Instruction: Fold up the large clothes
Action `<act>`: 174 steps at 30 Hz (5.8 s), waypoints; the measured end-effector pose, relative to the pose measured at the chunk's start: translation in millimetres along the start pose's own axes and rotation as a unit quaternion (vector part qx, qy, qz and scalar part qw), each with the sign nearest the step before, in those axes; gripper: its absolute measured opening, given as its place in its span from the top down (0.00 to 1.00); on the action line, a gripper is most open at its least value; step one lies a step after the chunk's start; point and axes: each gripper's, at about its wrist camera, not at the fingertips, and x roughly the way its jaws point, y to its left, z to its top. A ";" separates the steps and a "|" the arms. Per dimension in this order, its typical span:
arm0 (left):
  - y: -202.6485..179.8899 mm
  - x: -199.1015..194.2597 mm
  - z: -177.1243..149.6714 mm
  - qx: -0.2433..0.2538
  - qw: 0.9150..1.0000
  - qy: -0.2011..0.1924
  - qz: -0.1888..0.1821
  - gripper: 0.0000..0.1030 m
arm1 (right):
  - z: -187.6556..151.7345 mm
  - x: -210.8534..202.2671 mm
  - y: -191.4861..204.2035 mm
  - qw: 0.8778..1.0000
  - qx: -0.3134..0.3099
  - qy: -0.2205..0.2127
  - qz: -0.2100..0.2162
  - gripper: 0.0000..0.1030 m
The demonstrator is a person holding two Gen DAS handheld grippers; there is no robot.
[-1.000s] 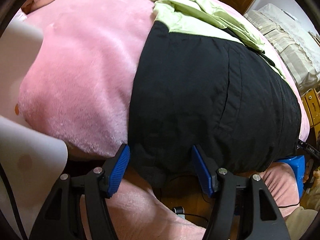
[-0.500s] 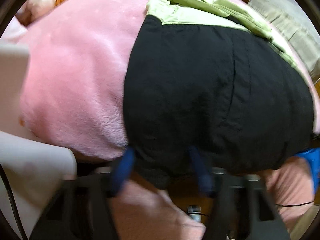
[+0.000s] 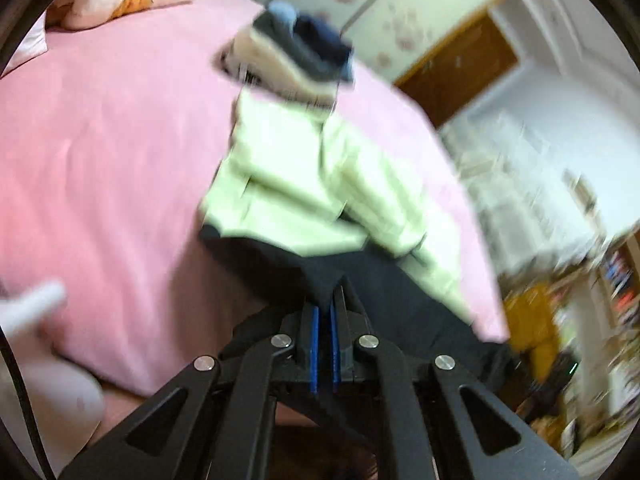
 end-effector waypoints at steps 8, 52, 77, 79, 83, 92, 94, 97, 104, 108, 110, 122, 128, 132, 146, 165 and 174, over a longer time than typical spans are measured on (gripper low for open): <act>-10.3 13.0 90.7 -0.043 0.997 -0.061 -0.009 0.98 | 98.8 7.3 -3.4 0.995 0.051 -0.082 0.031 0.96; -18.2 281.8 117.4 0.465 0.826 0.097 0.303 0.40 | 185.5 273.4 -63.3 0.981 -0.042 0.099 -0.160 0.60; 59.9 306.9 242.1 0.152 0.973 0.121 0.122 0.42 | 225.2 316.6 -106.1 0.995 0.022 0.087 -0.052 0.60; 52.1 306.7 238.0 0.164 0.970 0.116 0.140 0.42 | 224.0 316.0 -107.7 0.995 0.028 0.080 -0.050 0.62; 40.0 305.5 232.2 0.203 0.960 0.077 0.175 0.64 | 220.3 313.1 -110.8 0.995 0.037 0.066 -0.064 0.79; 10.8 279.8 247.4 0.203 0.957 0.022 0.205 0.85 | 232.6 295.4 -83.0 0.995 0.012 0.009 -0.102 0.89; 2.9 272.5 257.4 0.192 0.959 0.004 0.208 0.86 | 240.3 285.4 -80.7 0.994 0.014 -0.014 -0.104 0.89; -3.4 281.1 269.9 0.190 0.956 -0.007 0.226 0.86 | 255.6 288.9 -70.5 0.992 0.001 -0.037 -0.123 0.89; 27.1 356.6 253.5 0.177 0.946 0.035 0.269 0.82 | 238.3 373.1 -88.6 0.977 -0.002 0.066 -0.201 0.87; 30.6 349.1 253.0 0.161 0.951 0.020 0.262 0.74 | 238.8 365.4 -85.8 0.975 0.000 0.060 -0.214 0.83; 30.7 335.3 258.8 0.138 0.955 0.022 0.262 0.68 | 243.3 351.2 -80.8 0.971 0.001 0.061 -0.232 0.83; -53.3 236.2 154.2 0.124 0.968 -0.078 0.203 0.42 | 173.8 299.2 72.2 0.992 -0.030 0.021 -0.120 0.71; -22.0 272.9 94.8 0.124 0.949 -0.036 0.289 0.42 | 106.9 322.8 102.8 0.987 -0.076 0.052 -0.130 0.74; 11.2 251.5 100.9 0.126 0.946 -0.045 0.294 0.51 | 100.3 290.6 59.8 0.972 -0.087 0.030 -0.216 0.74; 15.2 248.9 94.5 0.143 0.930 -0.046 0.335 0.57 | 93.8 257.7 -23.6 0.955 0.008 0.034 -0.295 0.89; -37.0 182.5 82.5 0.146 0.936 -0.014 0.321 0.38 | 96.3 199.2 24.2 0.972 0.049 0.029 -0.229 0.79; -52.3 147.4 67.8 0.139 0.946 -0.013 0.292 0.38 | 82.7 172.9 67.7 0.981 0.035 0.028 -0.189 0.79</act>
